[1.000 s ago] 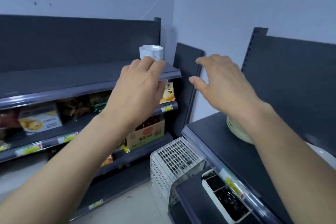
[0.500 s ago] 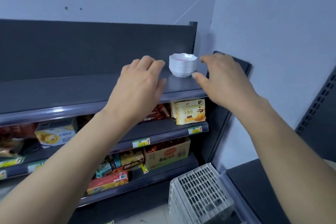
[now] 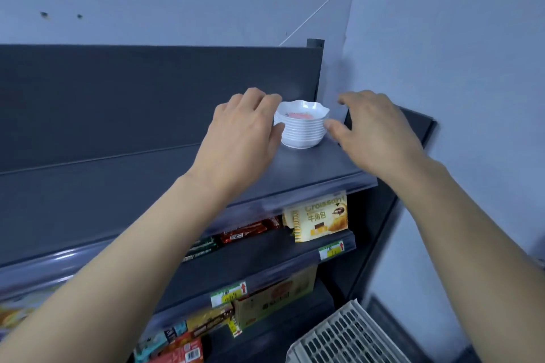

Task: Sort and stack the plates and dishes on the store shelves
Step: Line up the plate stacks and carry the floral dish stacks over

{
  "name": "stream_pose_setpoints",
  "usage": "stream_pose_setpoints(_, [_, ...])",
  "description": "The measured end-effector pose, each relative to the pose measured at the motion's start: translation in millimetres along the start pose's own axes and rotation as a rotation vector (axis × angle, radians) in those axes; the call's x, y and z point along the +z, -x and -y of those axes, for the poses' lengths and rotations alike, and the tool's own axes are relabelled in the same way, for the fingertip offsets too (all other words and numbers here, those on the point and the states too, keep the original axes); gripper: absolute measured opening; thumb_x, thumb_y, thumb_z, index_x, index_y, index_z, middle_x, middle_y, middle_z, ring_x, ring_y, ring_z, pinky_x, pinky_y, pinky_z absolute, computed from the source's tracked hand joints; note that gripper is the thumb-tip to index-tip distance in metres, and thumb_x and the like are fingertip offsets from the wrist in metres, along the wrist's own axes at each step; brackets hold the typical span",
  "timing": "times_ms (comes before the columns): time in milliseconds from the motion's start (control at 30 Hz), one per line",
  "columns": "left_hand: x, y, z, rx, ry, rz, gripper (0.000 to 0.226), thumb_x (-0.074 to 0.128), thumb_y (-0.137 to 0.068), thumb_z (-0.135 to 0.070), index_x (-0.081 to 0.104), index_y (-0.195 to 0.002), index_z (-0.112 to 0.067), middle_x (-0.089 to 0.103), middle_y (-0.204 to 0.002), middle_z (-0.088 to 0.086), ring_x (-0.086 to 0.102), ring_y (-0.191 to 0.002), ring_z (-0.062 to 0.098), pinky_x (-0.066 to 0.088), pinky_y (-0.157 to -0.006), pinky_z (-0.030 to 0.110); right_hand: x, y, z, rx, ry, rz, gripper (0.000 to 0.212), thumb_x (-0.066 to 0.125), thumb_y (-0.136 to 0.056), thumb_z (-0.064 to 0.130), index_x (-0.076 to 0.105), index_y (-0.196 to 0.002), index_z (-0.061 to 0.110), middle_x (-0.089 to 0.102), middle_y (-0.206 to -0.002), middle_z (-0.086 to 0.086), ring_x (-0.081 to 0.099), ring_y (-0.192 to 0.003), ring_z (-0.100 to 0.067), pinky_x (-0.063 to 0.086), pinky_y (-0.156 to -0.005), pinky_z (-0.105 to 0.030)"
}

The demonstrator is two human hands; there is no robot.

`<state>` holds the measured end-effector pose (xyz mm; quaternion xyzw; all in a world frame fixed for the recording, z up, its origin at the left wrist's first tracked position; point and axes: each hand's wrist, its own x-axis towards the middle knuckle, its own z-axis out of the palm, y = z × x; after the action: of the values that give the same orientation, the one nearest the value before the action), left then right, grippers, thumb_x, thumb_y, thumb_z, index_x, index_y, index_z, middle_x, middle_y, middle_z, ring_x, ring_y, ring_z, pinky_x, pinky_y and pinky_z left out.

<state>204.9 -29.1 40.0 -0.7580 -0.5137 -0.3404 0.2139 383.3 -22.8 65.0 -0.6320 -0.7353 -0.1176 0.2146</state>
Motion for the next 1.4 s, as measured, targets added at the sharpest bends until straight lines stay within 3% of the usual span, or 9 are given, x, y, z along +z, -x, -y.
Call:
stream_pose_setpoints(267, [72.6, -63.7, 66.3, 0.036, 0.110, 0.117, 0.039, 0.047, -0.098, -0.023, 0.049, -0.134, -0.009, 0.053, -0.126, 0.012, 0.052, -0.109, 0.034, 0.039, -0.090, 0.040, 51.3, -72.0, 12.6, 0.161, 0.001, 0.005, 0.046, 0.044, -0.097, 0.041, 0.052, -0.126, 0.006, 0.056, -0.124, -0.013, 0.048, -0.117, -0.032, 0.040, -0.097, -0.042])
stream_pose_setpoints(567, [166.6, -112.7, 96.4, -0.086, 0.204, 0.332, 0.042, 0.041, -0.099, -0.029, 0.043, -0.138, -0.013, 0.049, -0.130, 0.008, 0.051, -0.112, 0.030, 0.041, -0.096, 0.039, 134.2, -158.5, -31.6, 0.271, -0.069, 0.076, 0.043, 0.043, -0.099, 0.038, 0.049, -0.127, 0.006, 0.057, -0.119, -0.015, 0.050, -0.111, -0.034, 0.041, -0.087, -0.039])
stream_pose_setpoints(667, [196.3, -130.4, 98.6, -0.144, 0.205, 0.401, 0.045, 0.041, -0.099, -0.033, 0.042, -0.139, -0.013, 0.049, -0.129, 0.008, 0.052, -0.111, 0.030, 0.042, -0.095, 0.040, 164.0, -189.0, -55.8, 0.323, -0.172, 0.102, 0.037, 0.042, -0.099, 0.040, 0.051, -0.111, 0.007, 0.058, -0.113, -0.015, 0.052, -0.107, -0.034, 0.041, -0.079, -0.037])
stream_pose_setpoints(800, [236.8, -155.6, 102.7, -0.381, 0.388, 0.487, 0.050, 0.047, -0.095, -0.041, 0.045, -0.136, -0.012, 0.051, -0.128, 0.007, 0.054, -0.111, 0.027, 0.044, -0.089, 0.034, 191.3, -220.9, -86.1, 0.402, -0.348, 0.153, 0.048, 0.042, -0.098, 0.043, 0.047, -0.126, 0.005, 0.057, -0.123, -0.015, 0.053, -0.113, -0.033, 0.041, -0.082, -0.036])
stream_pose_setpoints(867, [253.7, -165.5, 105.5, -0.559, 0.544, 0.531, 0.047, 0.051, -0.092, -0.044, 0.050, -0.125, -0.010, 0.056, -0.121, 0.004, 0.056, -0.109, 0.024, 0.044, -0.083, 0.031, 204.0, -234.5, -99.0, 0.452, -0.478, 0.206, 0.050, 0.045, -0.096, 0.045, 0.048, -0.125, 0.005, 0.058, -0.121, -0.012, 0.055, -0.104, -0.028, 0.042, -0.076, -0.033])
stream_pose_setpoints(933, [269.7, -172.0, 109.2, -0.699, 0.672, 0.589, 0.041, 0.053, -0.091, -0.045, 0.053, -0.112, -0.009, 0.059, -0.107, 0.000, 0.059, -0.096, 0.019, 0.045, -0.072, 0.027, 214.8, -245.4, -107.0, 0.514, -0.636, 0.275, 0.044, 0.048, -0.094, 0.046, 0.053, -0.118, 0.009, 0.060, -0.114, -0.005, 0.055, -0.095, -0.021, 0.044, -0.071, -0.030])
stream_pose_setpoints(1033, [285.8, -178.2, 111.4, -0.862, 0.845, 0.676, 0.042, 0.055, -0.089, -0.044, 0.058, -0.112, -0.008, 0.060, -0.095, 0.004, 0.055, -0.075, 0.016, 0.040, -0.059, 0.024, 225.3, -258.8, -114.0, 0.612, -0.867, 0.389, 0.030, 0.050, -0.095, 0.040, 0.058, -0.116, 0.019, 0.063, -0.111, 0.001, 0.059, -0.096, -0.017, 0.050, -0.082, -0.036])
stream_pose_setpoints(1167, [295.1, -184.7, 109.4, -1.006, 0.954, 0.719, 0.027, 0.053, -0.090, -0.027, 0.057, -0.113, -0.013, 0.066, -0.102, 0.004, 0.062, -0.079, 0.023, 0.050, -0.076, 0.034, 228.2, -267.4, -116.1, 0.732, -1.008, 0.536, 0.019, 0.049, -0.097, 0.027, 0.054, -0.113, 0.019, 0.065, -0.097, -0.002, 0.064, -0.085, -0.024, 0.055, -0.080, -0.042])
stream_pose_setpoints(1400, [297.4, -187.0, 99.7, -1.130, 1.061, 0.613, 0.017, 0.040, -0.079, 0.002, 0.050, -0.089, -0.007, 0.051, -0.078, 0.008, 0.051, -0.057, 0.025, 0.052, -0.054, 0.033, 226.2, -263.3, -107.9, 0.870, -1.143, 0.565, 0.019, 0.042, -0.095, 0.008, 0.047, -0.112, 0.011, 0.056, -0.095, -0.010, 0.058, -0.102, -0.032, 0.051, -0.077, -0.055])
